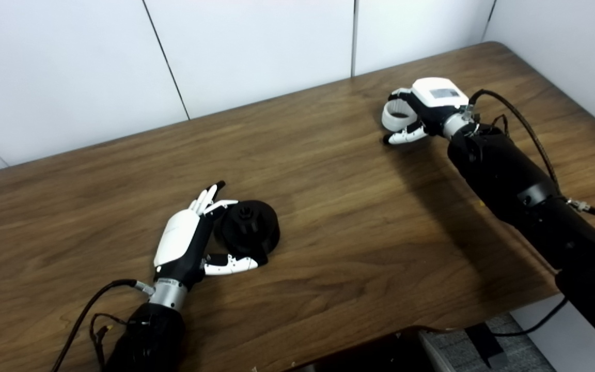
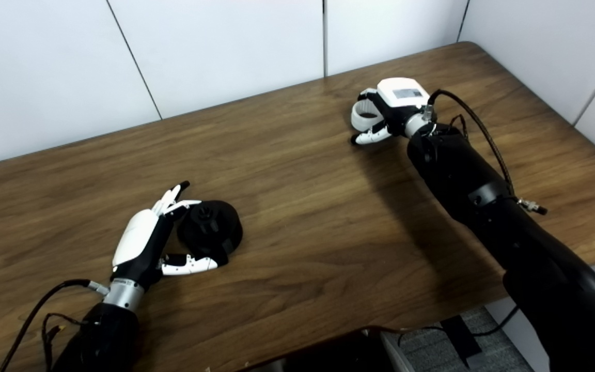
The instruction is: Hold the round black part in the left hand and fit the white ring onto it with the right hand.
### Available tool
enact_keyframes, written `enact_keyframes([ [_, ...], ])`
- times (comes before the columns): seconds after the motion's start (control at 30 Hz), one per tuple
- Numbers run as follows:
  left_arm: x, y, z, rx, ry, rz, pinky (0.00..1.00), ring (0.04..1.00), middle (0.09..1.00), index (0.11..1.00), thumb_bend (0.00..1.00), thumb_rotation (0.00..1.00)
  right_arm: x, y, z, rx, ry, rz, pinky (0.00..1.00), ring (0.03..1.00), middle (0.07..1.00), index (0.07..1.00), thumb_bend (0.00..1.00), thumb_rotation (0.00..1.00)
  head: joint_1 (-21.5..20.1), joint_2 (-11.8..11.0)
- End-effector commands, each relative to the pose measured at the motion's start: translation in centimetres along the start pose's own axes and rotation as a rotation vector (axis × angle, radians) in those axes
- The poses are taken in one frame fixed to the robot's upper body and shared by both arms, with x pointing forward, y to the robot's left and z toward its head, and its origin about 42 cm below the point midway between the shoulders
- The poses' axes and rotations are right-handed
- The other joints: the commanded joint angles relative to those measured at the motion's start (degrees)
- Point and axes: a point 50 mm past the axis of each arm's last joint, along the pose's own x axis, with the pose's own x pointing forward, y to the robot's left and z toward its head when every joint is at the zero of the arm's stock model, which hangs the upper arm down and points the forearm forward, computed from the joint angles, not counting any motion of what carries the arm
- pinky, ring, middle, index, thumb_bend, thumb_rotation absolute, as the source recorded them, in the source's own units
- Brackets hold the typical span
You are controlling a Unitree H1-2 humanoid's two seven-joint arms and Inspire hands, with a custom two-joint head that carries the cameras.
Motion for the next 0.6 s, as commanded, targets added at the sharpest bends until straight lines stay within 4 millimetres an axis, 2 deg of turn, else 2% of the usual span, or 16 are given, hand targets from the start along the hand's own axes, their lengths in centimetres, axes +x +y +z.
enact_keyframes([
  [0.0,-1.6,-1.7,-0.5,0.005,0.025,-0.080,0.99,1.000,1.000,0.706,1.00,0.35,0.8,-3.8,-1.1,-0.052,0.027,-0.080,0.89,0.873,0.830,0.838,0.61,0.44,0.06,0.12],
  [0.17,-1.6,-1.8,-0.5,0.003,0.021,-0.079,0.99,1.000,1.000,0.705,1.00,0.34,0.9,-4.1,-1.4,-0.062,0.041,-0.068,0.90,0.875,0.830,0.846,0.62,0.45,0.27,0.25],
  [0.37,-1.6,-1.8,-0.6,0.012,0.018,-0.077,0.97,1.000,1.000,0.703,1.00,0.34,1.0,-4.3,-1.8,-0.074,0.055,-0.060,0.90,0.868,0.826,0.847,0.62,0.41,0.39,0.37],
  [0.57,-1.8,-1.5,-0.7,0.012,0.023,-0.081,0.99,1.000,1.000,0.707,1.00,0.34,1.5,-4.8,-2.6,-0.094,0.070,-0.046,0.88,0.857,0.828,0.854,0.62,0.32,-0.10,0.42],
])
